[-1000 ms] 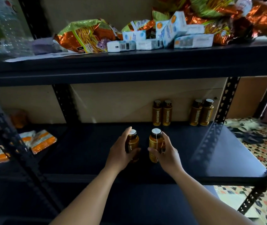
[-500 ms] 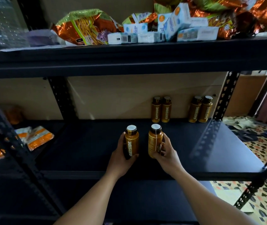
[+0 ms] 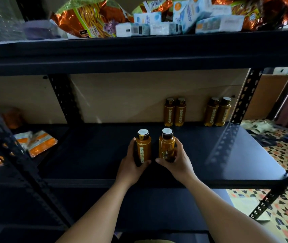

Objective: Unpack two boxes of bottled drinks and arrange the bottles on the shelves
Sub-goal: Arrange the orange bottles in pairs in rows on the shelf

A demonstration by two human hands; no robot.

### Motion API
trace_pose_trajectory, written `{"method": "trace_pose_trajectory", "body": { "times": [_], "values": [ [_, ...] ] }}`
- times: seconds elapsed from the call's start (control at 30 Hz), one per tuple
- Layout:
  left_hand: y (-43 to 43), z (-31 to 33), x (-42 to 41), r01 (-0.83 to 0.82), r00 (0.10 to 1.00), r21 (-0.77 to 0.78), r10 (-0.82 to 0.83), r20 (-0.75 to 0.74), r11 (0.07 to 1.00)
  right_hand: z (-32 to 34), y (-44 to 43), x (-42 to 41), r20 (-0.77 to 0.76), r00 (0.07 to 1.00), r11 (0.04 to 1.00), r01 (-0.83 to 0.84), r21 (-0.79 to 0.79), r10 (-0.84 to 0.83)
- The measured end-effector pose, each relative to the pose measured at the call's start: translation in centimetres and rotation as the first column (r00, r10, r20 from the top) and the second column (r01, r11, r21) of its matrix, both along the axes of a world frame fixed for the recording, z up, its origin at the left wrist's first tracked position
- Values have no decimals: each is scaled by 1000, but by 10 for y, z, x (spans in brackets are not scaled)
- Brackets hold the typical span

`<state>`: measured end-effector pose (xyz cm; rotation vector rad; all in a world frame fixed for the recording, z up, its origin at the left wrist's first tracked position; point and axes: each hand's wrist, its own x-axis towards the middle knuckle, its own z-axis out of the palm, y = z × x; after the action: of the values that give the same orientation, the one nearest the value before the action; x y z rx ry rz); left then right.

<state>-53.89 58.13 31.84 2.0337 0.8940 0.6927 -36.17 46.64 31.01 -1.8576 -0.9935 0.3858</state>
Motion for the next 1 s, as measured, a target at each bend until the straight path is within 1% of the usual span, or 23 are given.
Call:
{"method": "trace_pose_trajectory", "body": {
  "times": [0.07,0.17,0.23,0.4,0.6,0.7,0.83,1.0],
  "values": [
    [0,0,-1,2,1000,-6,-2,-7,1000,-1,-5,2,-18,1000,1000,-22,18,22],
    [-1,0,-2,3,1000,-13,-3,-11,1000,-4,-11,8,-86,996,998,-26,66,31],
    [-1,1,-3,2,1000,-14,-2,-12,1000,-2,-13,9,-115,992,997,-38,67,46],
    [0,3,-3,19,1000,-11,-19,-20,1000,-1,-9,8,-74,991,993,-114,8,114],
    [0,2,-3,22,999,-9,-22,-30,1000,1,-2,3,-69,996,998,-52,-39,50],
    [1,2,-3,18,999,-5,-18,-32,1000,2,-4,4,-64,994,995,-90,-38,88],
    [0,3,-4,21,999,-10,-22,-35,1000,3,-5,8,-58,987,984,-156,-85,151],
    [-2,6,-4,22,999,-17,-23,-36,1000,5,-3,0,-37,996,994,-81,-78,79]
  ]
}}
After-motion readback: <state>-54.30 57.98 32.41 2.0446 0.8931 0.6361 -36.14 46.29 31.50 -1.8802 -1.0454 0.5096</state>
